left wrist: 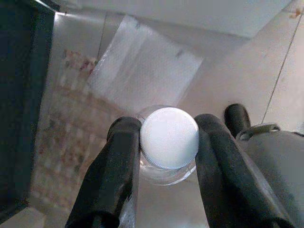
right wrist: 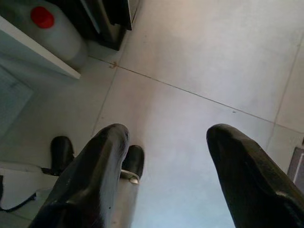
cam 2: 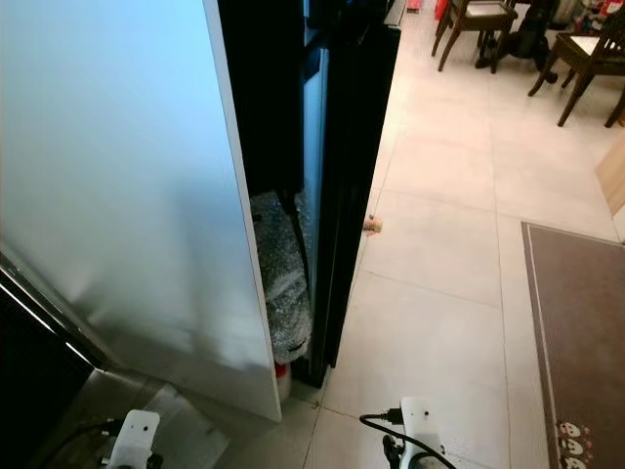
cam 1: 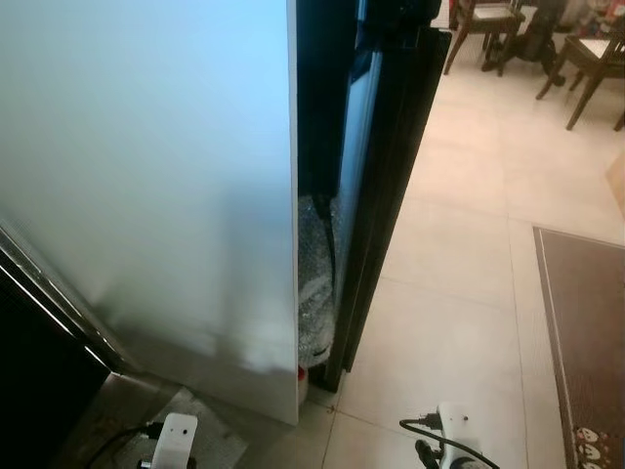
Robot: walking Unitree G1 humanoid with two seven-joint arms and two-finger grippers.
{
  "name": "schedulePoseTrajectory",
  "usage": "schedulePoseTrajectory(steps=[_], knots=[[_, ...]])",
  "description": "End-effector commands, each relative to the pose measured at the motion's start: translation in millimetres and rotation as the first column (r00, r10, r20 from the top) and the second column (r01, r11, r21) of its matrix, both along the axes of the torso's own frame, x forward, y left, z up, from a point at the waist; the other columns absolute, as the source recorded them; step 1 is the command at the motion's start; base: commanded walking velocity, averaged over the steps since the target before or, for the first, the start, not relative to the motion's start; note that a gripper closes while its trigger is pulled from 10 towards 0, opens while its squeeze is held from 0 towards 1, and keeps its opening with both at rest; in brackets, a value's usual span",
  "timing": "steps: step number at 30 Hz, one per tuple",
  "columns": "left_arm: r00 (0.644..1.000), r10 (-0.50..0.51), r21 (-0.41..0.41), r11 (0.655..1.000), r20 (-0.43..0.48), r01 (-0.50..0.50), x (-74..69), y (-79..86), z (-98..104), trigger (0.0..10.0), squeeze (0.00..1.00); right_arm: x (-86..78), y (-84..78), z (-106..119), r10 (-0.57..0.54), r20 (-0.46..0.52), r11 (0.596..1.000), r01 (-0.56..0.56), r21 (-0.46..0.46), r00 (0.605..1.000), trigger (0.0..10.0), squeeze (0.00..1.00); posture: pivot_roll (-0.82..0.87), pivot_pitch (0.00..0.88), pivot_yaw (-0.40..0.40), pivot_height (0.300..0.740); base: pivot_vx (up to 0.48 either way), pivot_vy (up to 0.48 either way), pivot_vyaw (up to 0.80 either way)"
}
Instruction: Restocking fridge
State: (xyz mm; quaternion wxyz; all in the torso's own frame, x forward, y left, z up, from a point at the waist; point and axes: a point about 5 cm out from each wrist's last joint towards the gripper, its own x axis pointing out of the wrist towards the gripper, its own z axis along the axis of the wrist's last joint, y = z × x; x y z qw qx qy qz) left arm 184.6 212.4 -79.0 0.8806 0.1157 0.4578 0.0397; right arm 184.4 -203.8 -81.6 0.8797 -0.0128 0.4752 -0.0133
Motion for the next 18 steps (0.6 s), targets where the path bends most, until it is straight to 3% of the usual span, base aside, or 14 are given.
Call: schedulePoseTrajectory(steps=[1,10,18], knots=[[1.000,0.011,-0.006,1.000,-0.020,-0.011,-6.6,2.3,-2.9,10.0,0.00,-1.5,0.4,-0.9,-0.004,-0.006,1.000,0.004,0.004,1.000,10.0,0.00,-0.07,0.018,0.001,0.740,0.000,0.000,0.00],[0.999,0.016,-0.029,0.999,-0.040,-0.017,-12.7,1.7,-6.1,10.0,0.00,-1.5,0.3,-0.9,-0.007,-0.006,1.000,0.007,0.003,1.000,10.0,0.00,-0.07,0.017,0.000,0.740,0.000,0.000,0.00],[0.998,0.019,-0.024,1.000,-0.056,-0.020,-16.4,5.8,-7.0,10.0,0.00,-1.7,0.5,-1.0,-0.006,-0.006,1.000,0.006,0.004,1.000,10.0,0.00,-0.07,0.017,-0.001,0.740,0.266,0.000,0.00]])
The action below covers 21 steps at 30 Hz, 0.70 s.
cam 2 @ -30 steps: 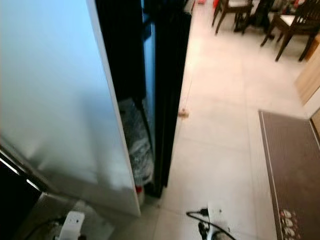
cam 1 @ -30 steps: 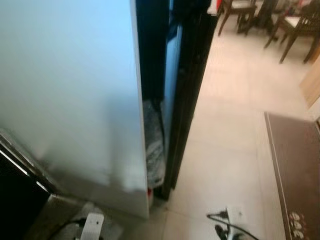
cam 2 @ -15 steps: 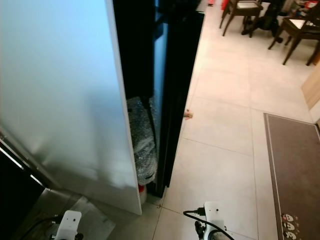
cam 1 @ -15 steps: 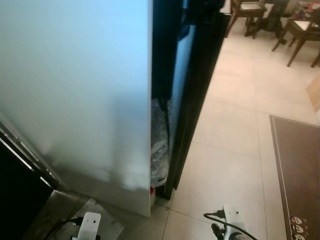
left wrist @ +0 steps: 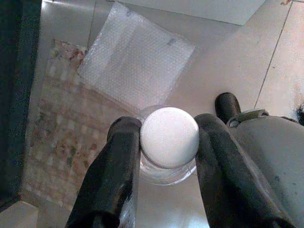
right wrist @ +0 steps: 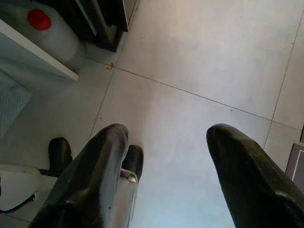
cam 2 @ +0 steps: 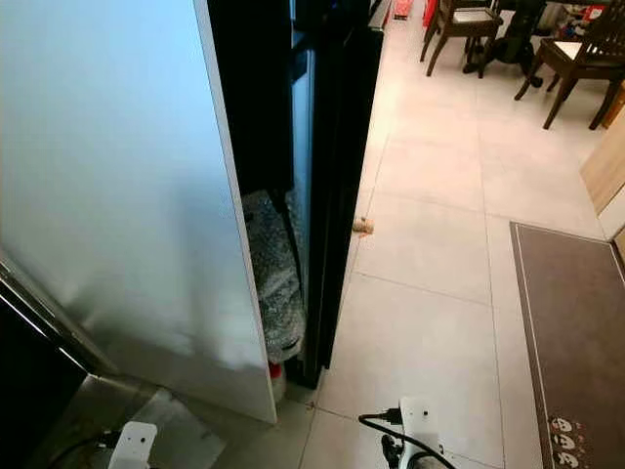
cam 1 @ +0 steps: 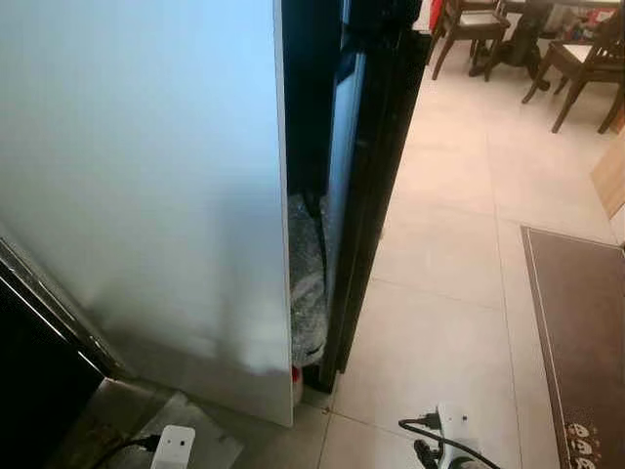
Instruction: Restocking fridge
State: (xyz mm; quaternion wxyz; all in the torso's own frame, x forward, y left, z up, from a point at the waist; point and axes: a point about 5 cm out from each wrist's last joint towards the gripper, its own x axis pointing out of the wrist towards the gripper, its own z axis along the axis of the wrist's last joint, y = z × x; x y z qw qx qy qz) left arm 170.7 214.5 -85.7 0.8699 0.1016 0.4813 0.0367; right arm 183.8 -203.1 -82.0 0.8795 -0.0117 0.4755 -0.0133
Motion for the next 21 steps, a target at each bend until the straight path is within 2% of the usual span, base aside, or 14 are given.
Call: schedulePoseTrajectory(steps=[1,16,21], knots=[[1.000,0.006,0.003,1.000,-0.006,-0.006,-2.8,3.8,-0.5,10.0,0.00,-1.2,-0.2,-0.6,-0.005,-0.006,1.000,0.005,0.002,1.000,10.0,0.00,-0.07,0.017,-0.001,0.740,0.285,0.000,0.00],[1.000,-0.003,-0.003,1.000,0.005,0.003,0.4,-0.1,0.3,10.0,0.00,-1.1,-0.2,-0.6,-0.003,-0.007,1.000,0.004,0.004,1.000,10.0,0.00,-0.07,0.021,-0.001,0.740,0.288,0.000,0.00],[1.000,-0.012,0.013,1.000,0.002,0.012,0.3,0.3,0.3,10.0,0.00,-1.1,-0.3,-0.5,-0.003,-0.006,1.000,0.003,0.003,1.000,10.0,0.00,-0.07,0.021,-0.002,0.740,0.000,0.000,0.00]])
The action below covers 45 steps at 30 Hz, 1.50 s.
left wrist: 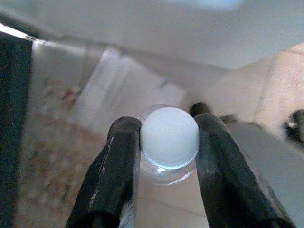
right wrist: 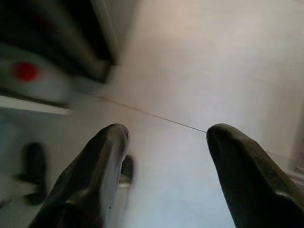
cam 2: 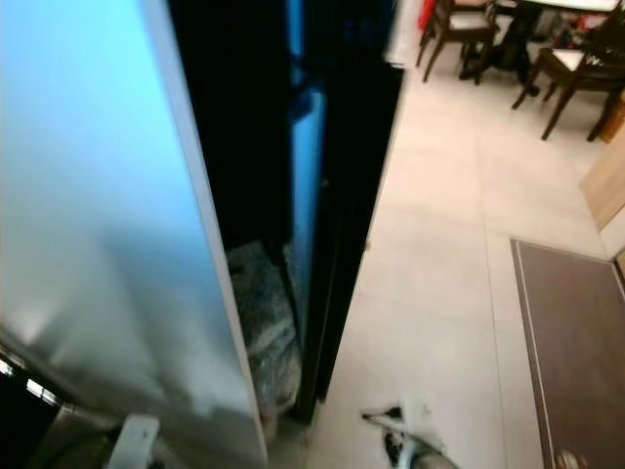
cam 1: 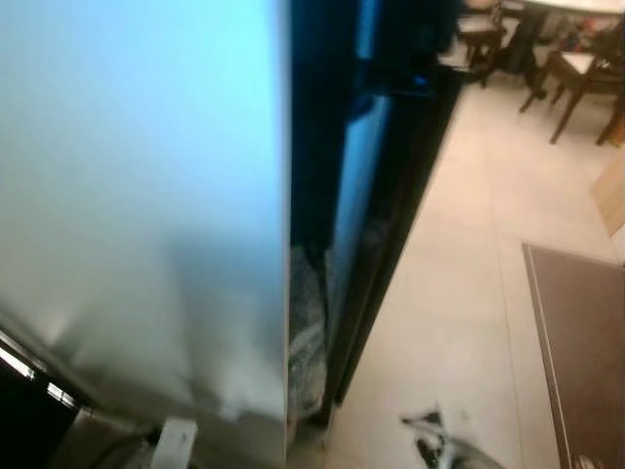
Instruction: Restocking fridge
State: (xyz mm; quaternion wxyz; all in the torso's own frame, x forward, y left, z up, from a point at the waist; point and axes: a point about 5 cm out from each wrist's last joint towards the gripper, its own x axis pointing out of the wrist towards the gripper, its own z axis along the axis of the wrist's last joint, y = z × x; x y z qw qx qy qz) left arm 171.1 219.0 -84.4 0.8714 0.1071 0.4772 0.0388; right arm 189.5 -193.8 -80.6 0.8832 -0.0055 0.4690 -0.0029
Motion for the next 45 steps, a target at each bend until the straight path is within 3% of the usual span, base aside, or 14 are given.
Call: schedulePoseTrajectory(steps=[1,10,16,22,23,35,45], knots=[[1.000,-0.008,0.006,1.000,-0.013,0.008,-1.6,-3.3,-1.5,10.0,0.00,-6.8,-9.5,-1.9,-0.015,-0.021,1.000,0.015,-0.018,1.000,10.0,0.00,-0.08,0.021,-0.001,0.740,0.000,0.000,0.00],[0.999,-0.001,0.027,1.000,-0.039,0.002,-8.1,1.3,-3.7,10.0,0.00,-6.6,-9.1,-1.9,-0.007,-0.023,1.000,0.006,-0.019,1.000,10.0,0.00,-0.08,0.023,-0.001,0.740,0.000,0.000,0.00],[0.999,0.002,0.027,1.000,-0.053,0.000,-13.5,3.0,-5.6,10.0,0.00,-3.7,-8.7,-0.2,0.086,-0.015,0.995,-0.086,-0.056,0.996,10.0,0.00,-0.09,0.022,-0.004,0.740,0.000,0.000,0.00],[0.998,-0.001,0.027,1.000,-0.058,0.003,-15.7,2.7,-6.5,10.0,0.00,1.7,-10.0,4.4,0.093,0.075,0.991,-0.085,-0.103,0.993,10.0,0.00,-0.10,0.019,-0.009,0.740,0.000,0.000,0.00],[0.998,0.000,0.028,1.000,-0.056,0.002,-16.0,3.3,-6.4,10.0,0.00,4.4,-10.1,7.3,0.066,0.135,0.993,-0.052,-0.106,0.989,10.0,0.00,-0.11,0.019,-0.009,0.740,0.000,0.000,0.00],[0.998,-0.011,0.046,0.999,-0.064,0.014,-17.5,6.0,-6.4,10.0,0.00,7.0,-13.9,13.4,-0.015,0.255,0.989,0.052,-0.141,0.967,10.0,0.00,-0.12,0.013,-0.009,0.740,0.000,0.000,0.00],[0.998,-0.003,0.035,0.999,-0.058,0.005,-16.5,3.3,-6.7,10.0,0.00,11.3,-13.9,18.7,0.030,0.316,0.984,0.028,-0.177,0.948,10.0,0.00,-0.14,0.018,-0.016,0.740,0.000,0.000,0.00]])
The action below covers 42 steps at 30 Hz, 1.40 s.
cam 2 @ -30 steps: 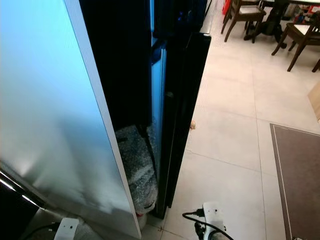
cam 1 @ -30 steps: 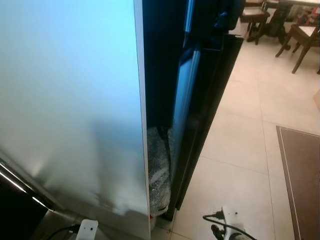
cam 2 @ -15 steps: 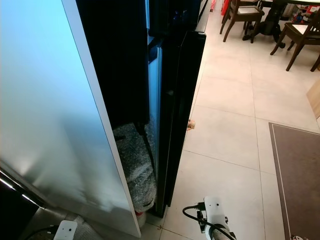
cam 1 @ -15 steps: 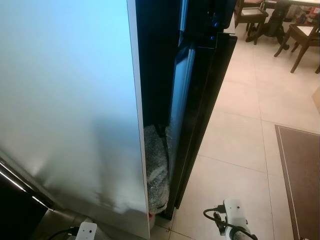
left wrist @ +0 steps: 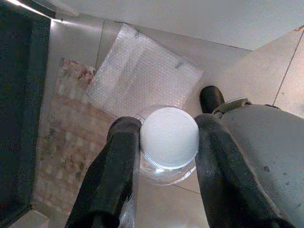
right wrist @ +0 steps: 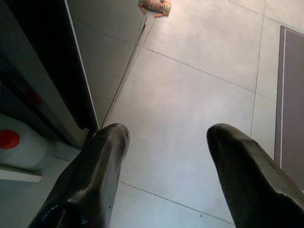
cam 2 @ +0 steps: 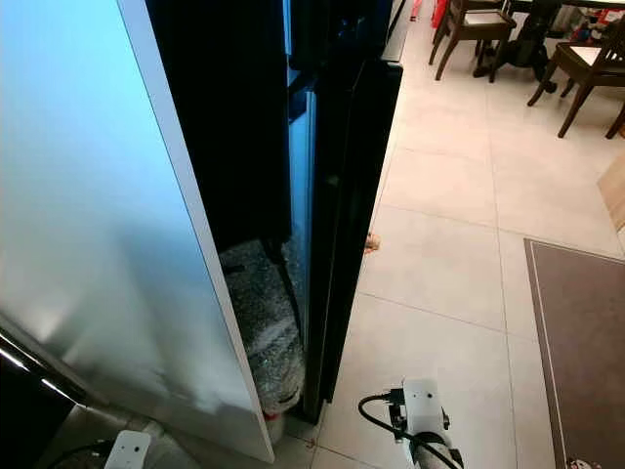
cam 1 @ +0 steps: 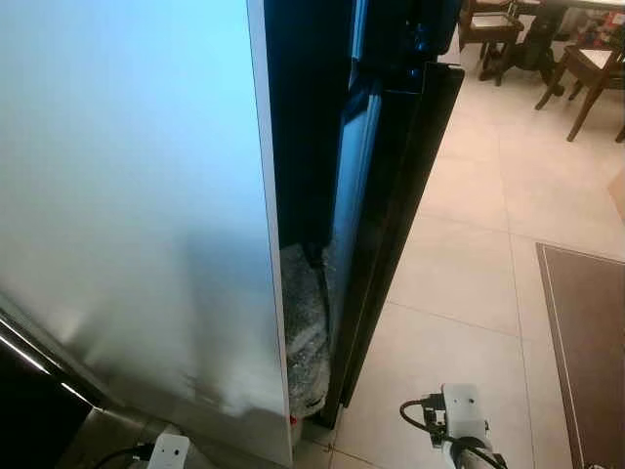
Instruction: Restocking fridge
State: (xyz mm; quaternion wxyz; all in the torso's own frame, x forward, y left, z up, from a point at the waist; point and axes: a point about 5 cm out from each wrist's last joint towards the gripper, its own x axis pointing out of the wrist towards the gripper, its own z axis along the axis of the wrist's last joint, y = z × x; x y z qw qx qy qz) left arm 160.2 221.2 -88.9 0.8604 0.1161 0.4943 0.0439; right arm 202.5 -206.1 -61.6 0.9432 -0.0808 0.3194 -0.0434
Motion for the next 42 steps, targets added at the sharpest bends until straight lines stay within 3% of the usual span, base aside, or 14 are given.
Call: schedulePoseTrajectory(steps=[1,9,14,20,23,25,29,34,35,37,40,42], knots=[[1.000,-0.008,0.013,1.000,-0.018,0.008,-5.3,0.8,-2.1,10.0,0.00,-1.2,-1.6,0.0,0.002,0.004,1.000,-0.002,-0.011,1.000,10.0,0.00,-0.15,0.022,-0.017,0.740,0.000,0.000,0.00],[1.000,-0.005,0.013,1.000,-0.009,0.005,-3.3,-1.0,-1.6,10.0,0.00,0.3,-2.0,1.4,-0.001,0.017,1.000,0.001,-0.017,1.000,10.0,0.00,-0.15,0.035,-0.015,0.740,0.000,0.000,0.00],[1.000,-0.005,0.015,1.000,0.006,0.005,0.6,-2.5,-0.1,10.0,0.00,-0.3,-3.5,2.4,-0.080,0.048,0.997,0.079,0.020,0.996,10.0,0.00,-0.16,0.042,-0.016,0.740,0.000,0.000,0.00],[1.000,-0.006,0.013,1.000,0.010,0.006,1.9,-4.2,0.0,10.0,0.00,-0.8,-5.2,2.8,-0.096,0.055,0.995,0.096,0.003,0.994,10.0,0.00,-0.16,0.043,-0.017,0.740,0.000,0.000,0.00],[1.000,-0.006,0.011,1.000,0.015,0.006,3.6,-5.8,0.5,10.0,0.00,-5.3,-8.4,-0.6,-0.180,0.025,0.984,0.180,0.006,0.983,10.0,0.00,-0.16,0.044,-0.020,0.740,0.000,0.000,0.00],[1.000,-0.005,0.011,1.000,0.019,0.005,4.6,-6.2,0.9,10.0,0.00,-13.3,-11.6,-6.3,-0.325,-0.026,0.945,0.325,0.033,0.945,10.0,0.00,-0.16,0.045,-0.021,0.740,0.000,0.000,0.00],[1.000,-0.005,0.013,1.000,0.021,0.005,5.4,-5.5,1.4,10.0,0.00,-15.4,-11.4,-7.6,-0.385,-0.034,0.919,0.387,0.081,0.922,10.0,0.00,-0.16,0.048,-0.016,0.740,0.000,0.000,0.00],[1.000,-0.006,0.018,1.000,0.024,0.006,6.3,-4.1,2.1,10.0,0.00,-3.7,-10.0,3.5,-0.203,0.082,0.978,0.206,-0.038,0.976,10.0,0.00,-0.16,0.047,-0.015,0.740,0.000,0.000,0.00],[1.000,-0.007,0.018,1.000,0.026,0.006,7.0,-4.4,2.3,10.0,0.00,9.4,-12.1,19.0,-0.152,0.221,0.984,0.168,-0.053,0.963,10.0,0.00,-0.16,0.047,-0.015,0.740,0.000,0.000,0.00],[1.000,-0.007,0.018,1.000,0.028,0.007,7.6,-4.7,2.5,10.0,0.00,23.5,-15.7,48.1,-0.089,0.425,0.987,0.136,-0.083,0.901,10.0,0.00,-0.16,0.047,-0.014,0.740,0.000,0.000,0.00],[0.999,-0.008,0.017,1.000,0.031,0.007,8.6,-5.8,2.7,10.0,0.00,35.7,-2.9,81.2,-0.046,0.555,0.995,0.087,-0.048,0.830,10.0,0.00,-0.16,0.048,-0.015,0.740,0.000,0.000,0.00],[0.999,-0.008,0.016,1.000,0.032,0.007,8.8,-6.1,2.8,10.0,0.00,36.4,-2.0,80.5,-0.052,0.554,0.997,0.078,-0.023,0.831,10.0,0.00,-0.16,0.048,-0.015,0.740,0.000,0.000,0.00]])
